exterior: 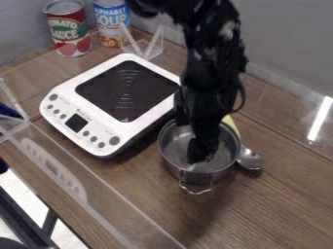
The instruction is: Put silver pot on the white and black stove top
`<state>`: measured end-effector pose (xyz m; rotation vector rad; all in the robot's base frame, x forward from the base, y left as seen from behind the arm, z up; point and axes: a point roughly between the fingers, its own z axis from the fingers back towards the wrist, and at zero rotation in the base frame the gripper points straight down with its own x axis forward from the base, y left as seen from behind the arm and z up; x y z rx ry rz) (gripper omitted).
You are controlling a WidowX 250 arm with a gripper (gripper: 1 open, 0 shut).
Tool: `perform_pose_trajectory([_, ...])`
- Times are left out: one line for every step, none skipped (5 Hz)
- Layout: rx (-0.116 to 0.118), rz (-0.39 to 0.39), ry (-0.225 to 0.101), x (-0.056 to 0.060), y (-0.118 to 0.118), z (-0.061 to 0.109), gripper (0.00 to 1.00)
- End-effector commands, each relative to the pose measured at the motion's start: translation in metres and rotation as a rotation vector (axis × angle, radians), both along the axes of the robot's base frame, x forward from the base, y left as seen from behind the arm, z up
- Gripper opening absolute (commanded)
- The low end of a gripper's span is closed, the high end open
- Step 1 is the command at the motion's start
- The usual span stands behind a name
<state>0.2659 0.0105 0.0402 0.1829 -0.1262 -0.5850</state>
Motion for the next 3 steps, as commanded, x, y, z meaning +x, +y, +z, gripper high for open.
perform_pose_trajectory([0.022, 0.032, -0.017, 0.005, 0.002, 0.008, 1.00])
perform_pose_trajectory([0.023, 0.082, -0.014, 0.006, 0.005, 0.011, 0.00])
perform_pose_trajectory([0.031, 0.131, -0.011, 0.009, 0.010, 0.028, 0.00])
